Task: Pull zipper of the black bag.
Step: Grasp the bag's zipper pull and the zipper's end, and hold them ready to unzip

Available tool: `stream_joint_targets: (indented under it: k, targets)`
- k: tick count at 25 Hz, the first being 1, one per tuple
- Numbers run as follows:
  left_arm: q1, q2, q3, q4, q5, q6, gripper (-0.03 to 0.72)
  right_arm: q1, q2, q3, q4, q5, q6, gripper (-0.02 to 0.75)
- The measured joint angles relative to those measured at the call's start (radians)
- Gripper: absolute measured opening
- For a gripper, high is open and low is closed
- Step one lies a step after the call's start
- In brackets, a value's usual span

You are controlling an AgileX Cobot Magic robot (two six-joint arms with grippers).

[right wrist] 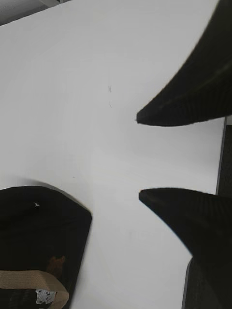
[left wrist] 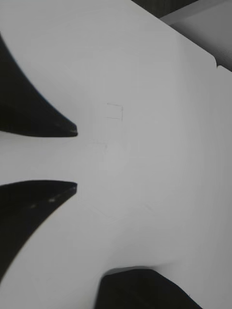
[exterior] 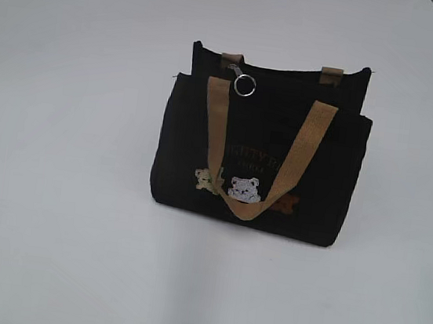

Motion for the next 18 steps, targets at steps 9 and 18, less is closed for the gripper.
stream_joint_targets:
  k: [9, 18]
  targets:
    - [0.000, 0.000, 0.000, -0.001, 0.000, 0.000, 0.235, 0.000, 0.000, 0.000, 0.000, 0.000, 0.000, 0.337]
    - [-0.006, 0.305, -0.036, -0.559, -0.447, 0.436, 0.247, 0.000, 0.000, 0.000, 0.000, 0.000, 0.000, 0.337]
